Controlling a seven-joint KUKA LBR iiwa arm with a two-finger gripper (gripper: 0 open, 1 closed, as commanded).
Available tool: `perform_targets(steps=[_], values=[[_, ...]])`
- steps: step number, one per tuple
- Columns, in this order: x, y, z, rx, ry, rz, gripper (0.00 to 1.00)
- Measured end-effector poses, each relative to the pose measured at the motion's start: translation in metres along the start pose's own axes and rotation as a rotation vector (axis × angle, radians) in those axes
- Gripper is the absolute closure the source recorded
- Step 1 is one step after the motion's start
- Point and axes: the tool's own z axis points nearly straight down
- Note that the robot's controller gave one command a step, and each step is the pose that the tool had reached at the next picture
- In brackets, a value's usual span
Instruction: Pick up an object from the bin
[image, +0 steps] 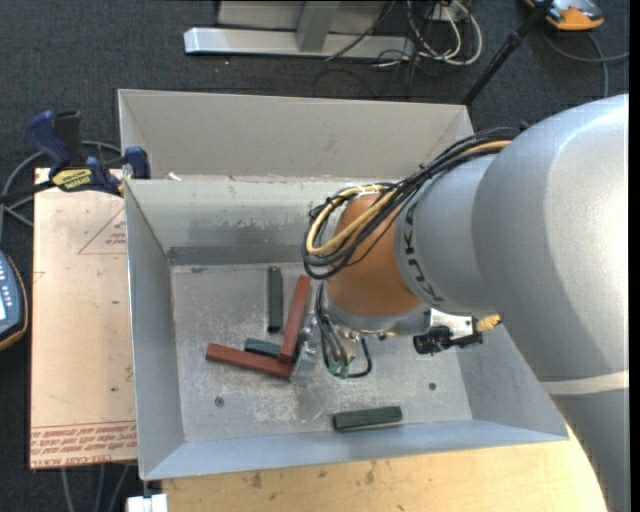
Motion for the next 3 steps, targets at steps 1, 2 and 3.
perform_targets(steps=[1,2,3], values=[[0.000,-0.001,0.003,0.001,-0.003,0.002,0.00],[-0.020,0.001,0.003,0.001,-0.003,-0.013,0.00],[0.029,0.043,-0.010,0.003,0.002,0.301,0.00]])
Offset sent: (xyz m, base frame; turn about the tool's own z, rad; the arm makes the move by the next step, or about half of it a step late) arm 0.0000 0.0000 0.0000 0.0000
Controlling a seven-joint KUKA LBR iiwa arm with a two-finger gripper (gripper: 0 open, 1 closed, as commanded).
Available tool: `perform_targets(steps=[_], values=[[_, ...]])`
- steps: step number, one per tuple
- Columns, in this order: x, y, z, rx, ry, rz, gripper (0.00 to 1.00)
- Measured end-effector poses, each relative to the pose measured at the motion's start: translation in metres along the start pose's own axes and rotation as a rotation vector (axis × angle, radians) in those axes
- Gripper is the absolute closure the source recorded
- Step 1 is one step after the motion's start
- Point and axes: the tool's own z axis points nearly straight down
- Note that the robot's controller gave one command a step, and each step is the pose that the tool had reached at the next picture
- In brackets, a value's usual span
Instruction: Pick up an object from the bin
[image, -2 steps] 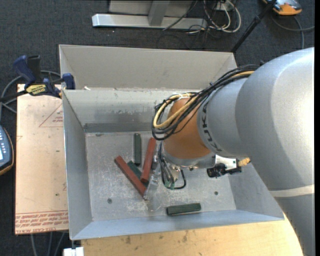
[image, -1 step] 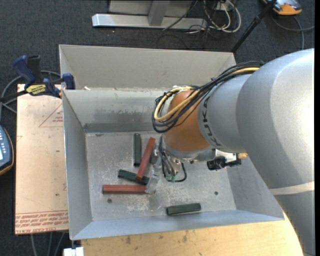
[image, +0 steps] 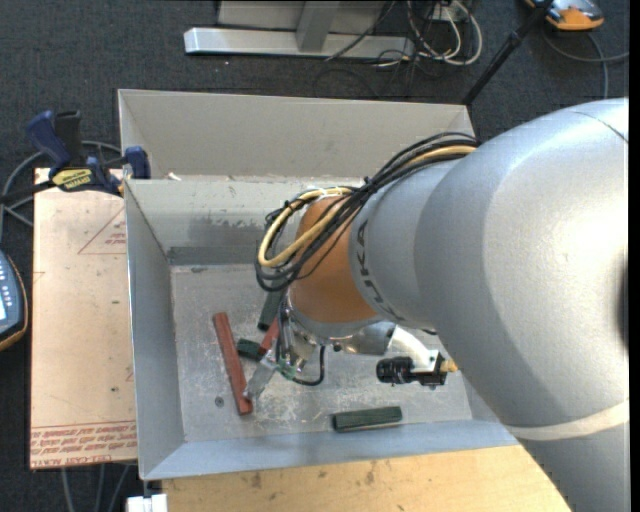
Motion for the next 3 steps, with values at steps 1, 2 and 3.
perform_targets(steps=[1,2,3], values=[[-0.001,-0.001,0.000,0.002,-0.002,0.001,1.00],[-0.002,-0.008,-0.040,-0.003,-0.005,0.014,1.00],[-0.001,-0.015,-0.157,-0.007,-0.008,0.048,1.00]])
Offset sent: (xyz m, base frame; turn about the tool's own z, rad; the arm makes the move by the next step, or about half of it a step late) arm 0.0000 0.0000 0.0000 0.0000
